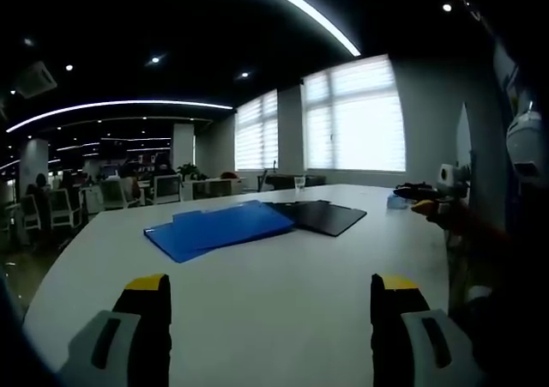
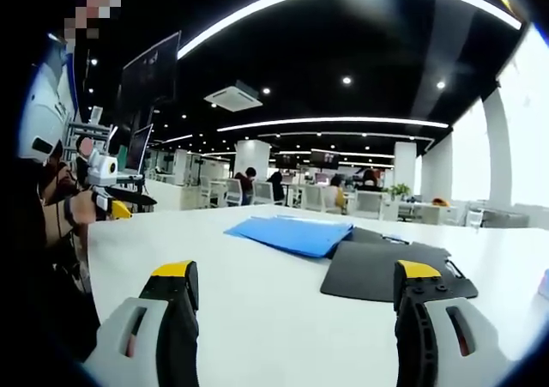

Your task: Organize the scattered folders on the table and sort them into different groups

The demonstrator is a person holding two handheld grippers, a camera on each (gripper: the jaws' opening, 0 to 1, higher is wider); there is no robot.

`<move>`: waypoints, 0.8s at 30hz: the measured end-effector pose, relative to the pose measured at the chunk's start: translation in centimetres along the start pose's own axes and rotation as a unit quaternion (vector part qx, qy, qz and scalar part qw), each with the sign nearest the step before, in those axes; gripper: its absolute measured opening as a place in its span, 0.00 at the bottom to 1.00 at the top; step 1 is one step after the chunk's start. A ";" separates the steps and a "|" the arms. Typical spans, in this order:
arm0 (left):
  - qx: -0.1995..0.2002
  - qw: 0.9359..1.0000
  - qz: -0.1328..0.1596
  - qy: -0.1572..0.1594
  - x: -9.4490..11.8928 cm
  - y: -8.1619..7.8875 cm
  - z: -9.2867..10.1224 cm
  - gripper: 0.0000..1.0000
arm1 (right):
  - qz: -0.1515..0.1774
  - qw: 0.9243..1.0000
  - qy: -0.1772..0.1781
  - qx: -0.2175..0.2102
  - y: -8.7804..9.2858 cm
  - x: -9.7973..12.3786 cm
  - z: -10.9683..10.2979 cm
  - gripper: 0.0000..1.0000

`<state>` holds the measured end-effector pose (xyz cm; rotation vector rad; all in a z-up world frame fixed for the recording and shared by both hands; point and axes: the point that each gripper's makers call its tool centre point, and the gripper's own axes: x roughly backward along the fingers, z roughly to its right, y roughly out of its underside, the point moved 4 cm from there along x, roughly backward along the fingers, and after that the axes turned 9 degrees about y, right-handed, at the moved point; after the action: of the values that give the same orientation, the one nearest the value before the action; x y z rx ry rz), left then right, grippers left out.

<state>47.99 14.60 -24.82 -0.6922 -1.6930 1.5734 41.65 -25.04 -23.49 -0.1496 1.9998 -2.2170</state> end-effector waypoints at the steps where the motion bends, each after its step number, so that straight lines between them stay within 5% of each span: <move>1: 0.000 1.000 0.000 0.000 0.0 0.0 0.0 0.97 | 0.001 1.000 -0.001 -0.002 0.0 -0.1 0.0 0.93; 24: -0.002 1.000 0.001 -0.002 0.3 -0.2 0.0 0.97 | 0.012 1.000 -0.015 -0.002 -0.7 -1.4 -0.9 0.93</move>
<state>47.83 14.84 -24.55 -0.6937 -1.6986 1.5748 42.80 -23.86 -22.81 -0.1577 1.9805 -2.1833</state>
